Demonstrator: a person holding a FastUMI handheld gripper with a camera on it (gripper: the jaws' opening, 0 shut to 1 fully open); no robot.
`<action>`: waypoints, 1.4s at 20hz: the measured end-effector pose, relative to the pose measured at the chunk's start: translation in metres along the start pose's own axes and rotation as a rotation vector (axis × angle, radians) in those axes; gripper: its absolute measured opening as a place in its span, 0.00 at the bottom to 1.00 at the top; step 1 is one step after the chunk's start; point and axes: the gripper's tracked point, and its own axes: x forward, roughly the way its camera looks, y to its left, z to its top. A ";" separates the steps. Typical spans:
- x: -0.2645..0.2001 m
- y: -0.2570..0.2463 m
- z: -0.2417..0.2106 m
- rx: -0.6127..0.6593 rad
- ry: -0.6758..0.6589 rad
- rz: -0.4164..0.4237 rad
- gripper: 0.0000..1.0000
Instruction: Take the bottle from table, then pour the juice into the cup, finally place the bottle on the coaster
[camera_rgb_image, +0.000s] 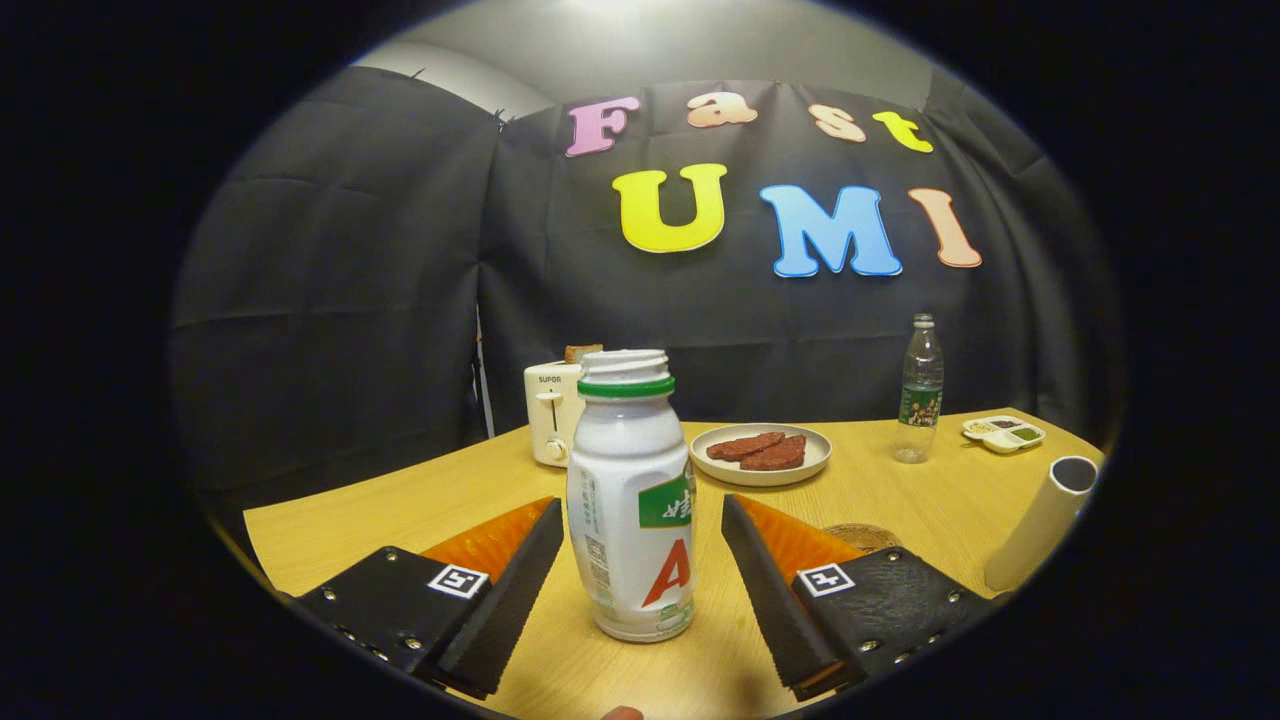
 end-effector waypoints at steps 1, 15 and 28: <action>0.006 0.000 -0.004 -0.001 0.011 -0.001 0.97; 0.006 -0.012 0.002 0.065 -0.005 -0.053 0.72; -0.021 -0.062 0.038 0.500 -0.112 -0.034 0.71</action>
